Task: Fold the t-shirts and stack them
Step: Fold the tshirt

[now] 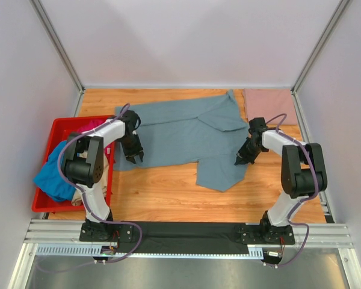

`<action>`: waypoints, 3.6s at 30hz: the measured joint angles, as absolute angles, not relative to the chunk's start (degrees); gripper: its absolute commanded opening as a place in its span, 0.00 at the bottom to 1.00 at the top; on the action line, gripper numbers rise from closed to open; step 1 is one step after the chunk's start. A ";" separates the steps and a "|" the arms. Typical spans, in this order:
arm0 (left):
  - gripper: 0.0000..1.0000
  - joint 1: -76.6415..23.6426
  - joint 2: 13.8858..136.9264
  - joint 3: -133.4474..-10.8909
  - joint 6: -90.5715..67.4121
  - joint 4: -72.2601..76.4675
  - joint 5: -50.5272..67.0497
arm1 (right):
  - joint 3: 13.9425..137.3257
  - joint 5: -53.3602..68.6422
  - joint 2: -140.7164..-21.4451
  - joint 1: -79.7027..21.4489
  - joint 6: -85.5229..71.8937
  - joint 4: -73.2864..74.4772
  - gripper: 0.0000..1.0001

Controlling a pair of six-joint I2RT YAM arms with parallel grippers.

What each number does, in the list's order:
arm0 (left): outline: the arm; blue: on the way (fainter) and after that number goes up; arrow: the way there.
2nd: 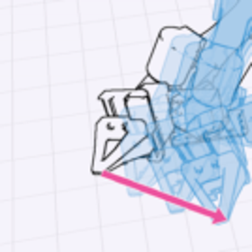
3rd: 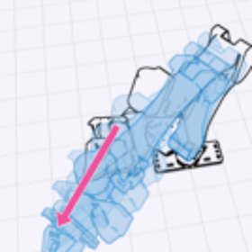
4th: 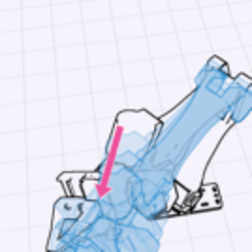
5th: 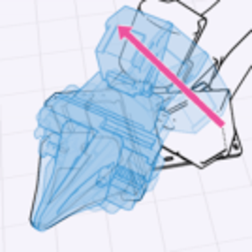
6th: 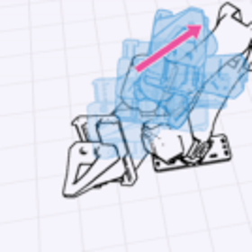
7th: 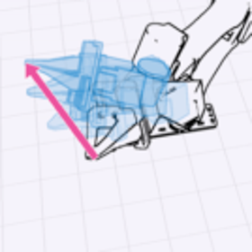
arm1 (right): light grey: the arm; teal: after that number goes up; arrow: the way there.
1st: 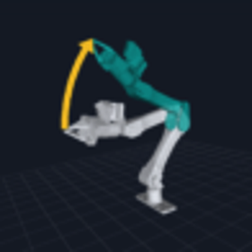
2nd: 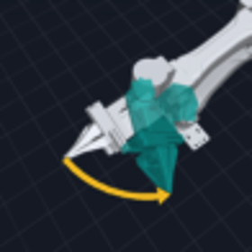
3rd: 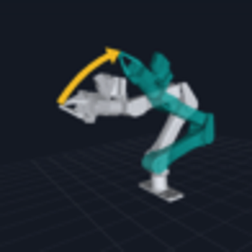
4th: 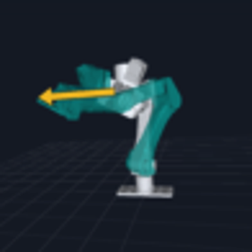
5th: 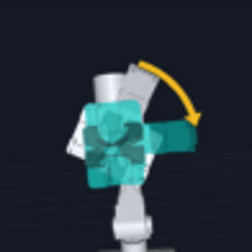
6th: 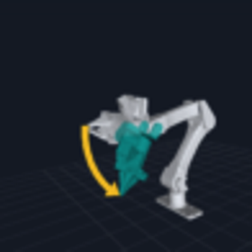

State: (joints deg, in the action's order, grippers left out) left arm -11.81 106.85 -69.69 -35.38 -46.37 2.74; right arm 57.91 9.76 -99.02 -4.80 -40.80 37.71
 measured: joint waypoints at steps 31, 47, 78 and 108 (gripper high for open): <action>0.47 -14.66 98.54 -79.50 -33.80 -51.77 8.47 | 63.77 1.89 -89.89 -0.12 -38.46 47.64 0.55; 0.47 -14.66 101.19 -72.07 -31.97 -48.88 13.82 | 57.60 9.96 -98.00 4.23 -25.39 41.01 0.40; 0.46 -15.40 100.44 -58.87 -32.23 -50.50 11.46 | 46.37 -2.37 -81.36 12.62 -38.11 64.16 0.07; 0.51 -11.84 127.42 -100.40 -37.41 -39.27 12.10 | 95.11 -16.12 -114.65 0.75 -11.29 48.90 0.56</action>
State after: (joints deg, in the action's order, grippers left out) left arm -11.84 127.42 -100.40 -37.41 -39.27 12.10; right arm 95.11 -16.12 -114.65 0.75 -11.29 48.90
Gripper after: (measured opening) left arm 0.508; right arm 0.560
